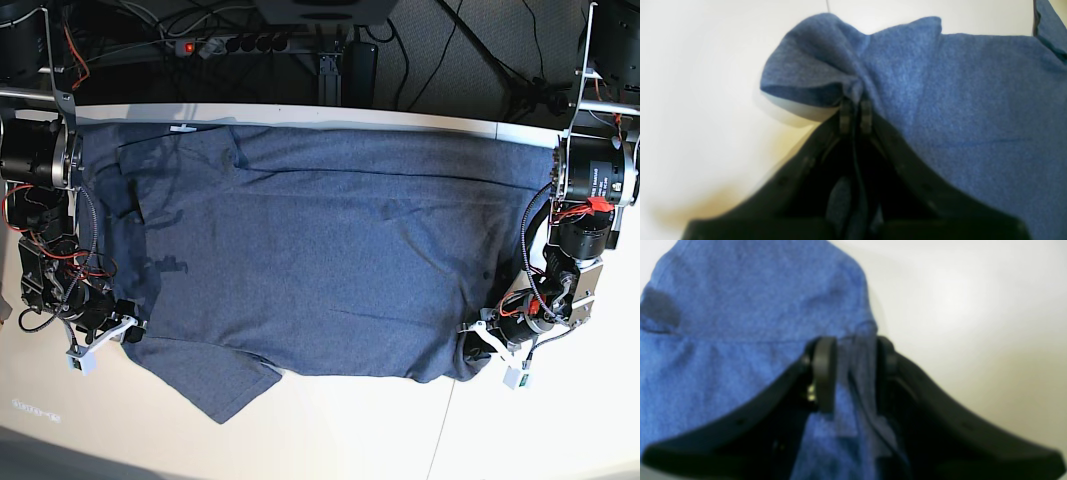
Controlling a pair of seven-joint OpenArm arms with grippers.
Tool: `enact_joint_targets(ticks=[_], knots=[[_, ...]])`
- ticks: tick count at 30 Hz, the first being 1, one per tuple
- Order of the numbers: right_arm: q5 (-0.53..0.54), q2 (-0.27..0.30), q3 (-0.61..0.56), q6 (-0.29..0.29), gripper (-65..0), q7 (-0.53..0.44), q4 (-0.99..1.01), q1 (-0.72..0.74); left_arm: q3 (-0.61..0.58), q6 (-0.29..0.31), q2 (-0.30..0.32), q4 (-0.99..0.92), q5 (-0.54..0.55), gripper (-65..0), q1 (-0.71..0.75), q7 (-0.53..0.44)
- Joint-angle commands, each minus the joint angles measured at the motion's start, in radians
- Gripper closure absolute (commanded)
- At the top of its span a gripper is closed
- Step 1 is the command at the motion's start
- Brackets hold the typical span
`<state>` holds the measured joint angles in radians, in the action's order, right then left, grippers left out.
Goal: Fold the T-shirt properly
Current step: 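Move the right gripper to the other hem corner and grasp it, then fold the hem up over the shirt with both grippers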
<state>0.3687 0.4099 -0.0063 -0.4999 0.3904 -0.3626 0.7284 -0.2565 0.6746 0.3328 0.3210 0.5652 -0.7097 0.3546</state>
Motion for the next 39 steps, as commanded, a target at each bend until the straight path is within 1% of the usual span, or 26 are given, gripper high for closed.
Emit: enact_joint_targets(ticks=[1,3,4,5,7,8,10,13,18,21,25,27,31,33,36,39], knots=[[-0.018,0.006,-0.003,-0.013,-20.2,0.035,-0.002,0.013,0.000,0.023,0.011,0.009,-0.008,0.0,-0.027,0.013],[-0.028,0.005,-0.003,-0.013,-20.0,0.034,-0.002,0.013,0.000,0.023,0.011,0.009,-0.008,0.0,-0.027,0.013],[-0.043,0.005,-0.003,-0.013,-18.1,0.027,-0.002,0.013,0.000,0.023,0.011,0.009,-0.008,0.0,-0.027,0.013],[-0.064,0.006,-0.003,-0.013,-14.2,0.021,-0.002,0.013,0.000,0.023,0.011,0.009,-0.008,0.0,-0.027,0.013],[-0.112,0.006,-0.003,-0.012,-3.1,0.003,-0.010,0.012,0.000,0.023,0.011,0.009,-0.008,0.0,-0.027,0.012],[-0.137,0.006,-0.003,-0.012,0.0,-0.011,-0.019,0.010,0.000,0.023,0.011,0.009,-0.008,0.0,-0.027,0.012],[-0.174,0.008,-0.003,-0.012,0.0,-0.023,-0.040,0.006,0.000,0.023,0.011,0.009,-0.003,0.0,-0.027,0.011],[-0.192,0.015,-0.003,-0.012,0.0,-0.032,-0.074,0.005,0.000,0.023,0.018,0.009,0.021,0.0,-0.029,0.012],[-0.193,0.036,-0.003,-0.013,0.0,-0.043,-0.143,0.005,0.001,0.023,0.048,0.009,0.075,0.0,-0.050,0.013],[-0.193,0.045,-0.003,-0.014,0.0,-0.043,-0.183,0.005,0.001,0.023,0.064,0.009,0.082,0.0,-0.067,0.029],[-0.133,0.067,-0.003,-0.032,0.0,-0.042,-0.237,-0.007,0.001,0.023,0.066,0.023,0.086,0.0,-0.074,0.047],[-0.100,0.078,-0.003,-0.037,0.0,-0.042,-0.278,-0.033,0.001,0.023,0.069,0.034,0.126,0.0,-0.074,0.059],[-0.087,0.097,-0.002,-0.047,0.0,-0.039,-0.380,-0.121,0.001,0.023,0.103,0.071,0.254,0.0,-0.069,0.172],[-0.069,0.109,-0.002,-0.046,0.0,-0.039,-0.440,-0.176,0.001,0.023,0.128,0.093,0.319,0.0,-0.065,0.257],[-0.018,0.130,-0.002,-0.046,0.0,-0.039,-0.525,-0.247,0.001,0.023,0.161,0.113,0.443,0.0,-0.059,0.399],[-0.002,0.151,0.013,-0.046,0.0,-0.038,-0.596,-0.302,0.001,0.023,0.185,0.140,0.545,0.0,-0.047,0.500]])
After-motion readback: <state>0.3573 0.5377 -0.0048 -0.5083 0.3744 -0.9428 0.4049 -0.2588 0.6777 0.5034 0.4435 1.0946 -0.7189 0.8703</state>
